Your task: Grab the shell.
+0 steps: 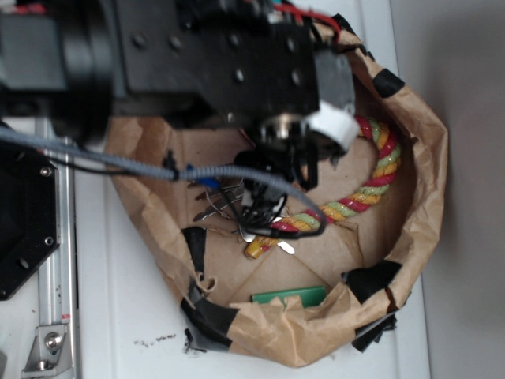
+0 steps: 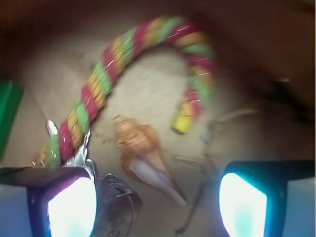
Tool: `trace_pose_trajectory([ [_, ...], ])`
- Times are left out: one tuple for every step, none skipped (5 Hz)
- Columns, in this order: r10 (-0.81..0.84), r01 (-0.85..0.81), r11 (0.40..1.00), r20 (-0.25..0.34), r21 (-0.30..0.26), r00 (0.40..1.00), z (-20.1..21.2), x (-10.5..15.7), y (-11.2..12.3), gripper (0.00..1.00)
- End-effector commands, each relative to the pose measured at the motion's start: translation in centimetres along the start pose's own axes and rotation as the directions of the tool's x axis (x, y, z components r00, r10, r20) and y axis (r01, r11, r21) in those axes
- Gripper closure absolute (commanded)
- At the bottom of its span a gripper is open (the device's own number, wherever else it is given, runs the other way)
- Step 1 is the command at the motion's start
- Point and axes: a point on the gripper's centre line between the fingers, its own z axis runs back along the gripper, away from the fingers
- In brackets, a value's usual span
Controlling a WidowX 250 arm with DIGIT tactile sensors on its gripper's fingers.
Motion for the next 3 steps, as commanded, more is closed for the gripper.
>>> trace_pose_trajectory([
  [-0.107,0.11,0.992,-0.046,0.067,0.993,-4.2,1.6,-0.8,0.0],
  [-0.066,0.071,0.996,-0.084,0.057,0.994,-4.9,1.1,-1.0,1.0],
  [0.018,-0.013,0.997,-0.076,0.072,0.997,-3.6,0.8,-0.5,1.0],
])
